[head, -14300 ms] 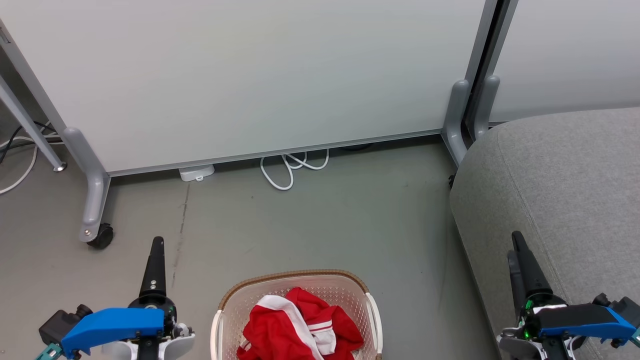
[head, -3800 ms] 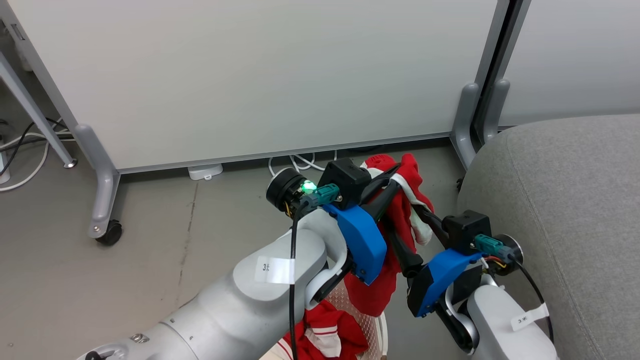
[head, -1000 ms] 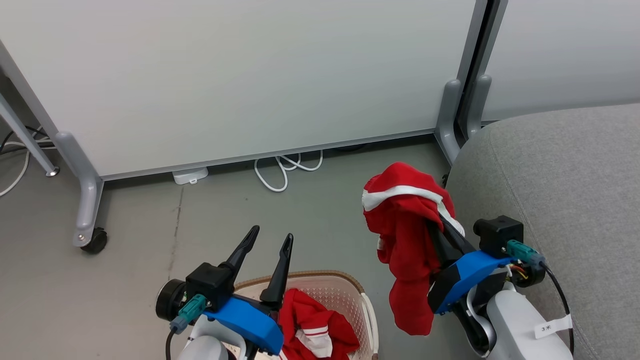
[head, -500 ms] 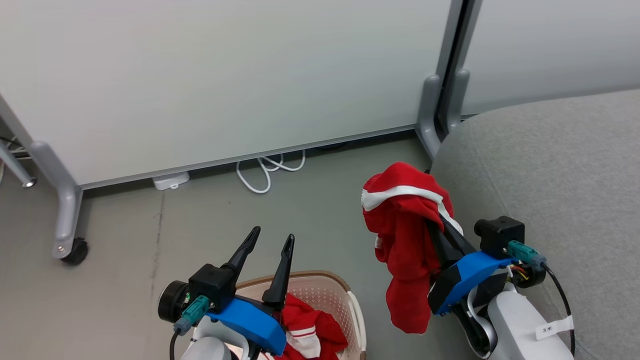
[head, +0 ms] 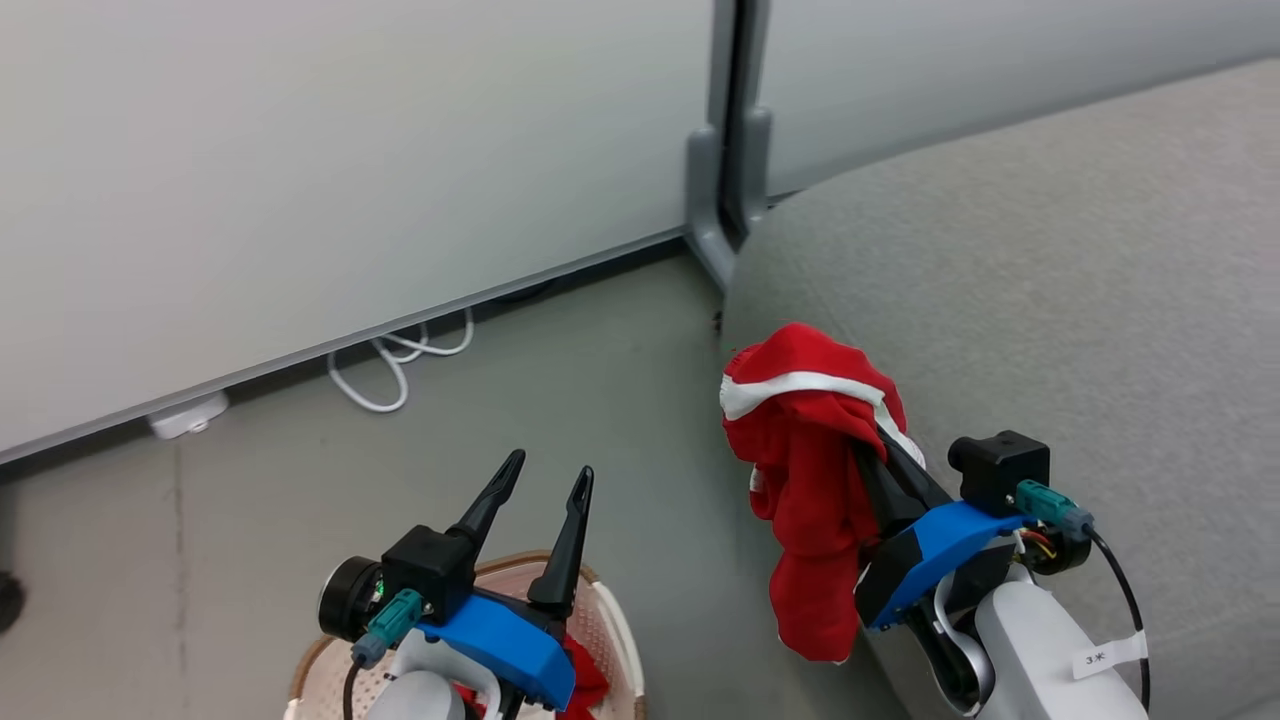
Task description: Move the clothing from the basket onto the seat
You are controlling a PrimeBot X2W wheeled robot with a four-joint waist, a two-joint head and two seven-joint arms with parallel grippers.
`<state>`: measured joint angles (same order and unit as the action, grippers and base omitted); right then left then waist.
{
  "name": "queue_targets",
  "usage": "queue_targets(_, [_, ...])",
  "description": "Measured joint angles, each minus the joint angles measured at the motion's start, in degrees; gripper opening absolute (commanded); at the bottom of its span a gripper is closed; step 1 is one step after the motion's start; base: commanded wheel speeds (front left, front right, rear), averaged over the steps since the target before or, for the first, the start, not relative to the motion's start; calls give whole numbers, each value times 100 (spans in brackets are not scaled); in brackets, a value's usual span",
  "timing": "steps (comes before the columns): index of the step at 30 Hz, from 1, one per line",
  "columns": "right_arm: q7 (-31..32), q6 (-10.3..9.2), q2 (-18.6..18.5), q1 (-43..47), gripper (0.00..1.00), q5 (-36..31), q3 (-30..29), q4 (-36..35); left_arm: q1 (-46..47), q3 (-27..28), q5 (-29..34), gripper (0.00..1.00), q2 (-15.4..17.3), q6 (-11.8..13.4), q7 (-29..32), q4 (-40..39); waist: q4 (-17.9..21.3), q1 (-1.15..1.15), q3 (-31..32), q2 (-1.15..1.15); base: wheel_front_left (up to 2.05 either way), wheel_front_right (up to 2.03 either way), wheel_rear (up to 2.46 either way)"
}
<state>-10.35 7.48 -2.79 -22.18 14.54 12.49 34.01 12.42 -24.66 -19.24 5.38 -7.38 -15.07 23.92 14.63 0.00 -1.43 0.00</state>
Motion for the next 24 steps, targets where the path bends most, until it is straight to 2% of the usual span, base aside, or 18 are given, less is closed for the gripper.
queue_targets(13, [-35,0,-2,10,0,-29,-60,-8,71,-40,-9,100,41,-1,0,-36,1062,0,-168,0,0,0,0])
queue_targets(24, [-55,0,-3,22,0,-26,-62,-1,124,-43,1,100,48,-1,0,-46,1422,0,-246,0,0,0,0])
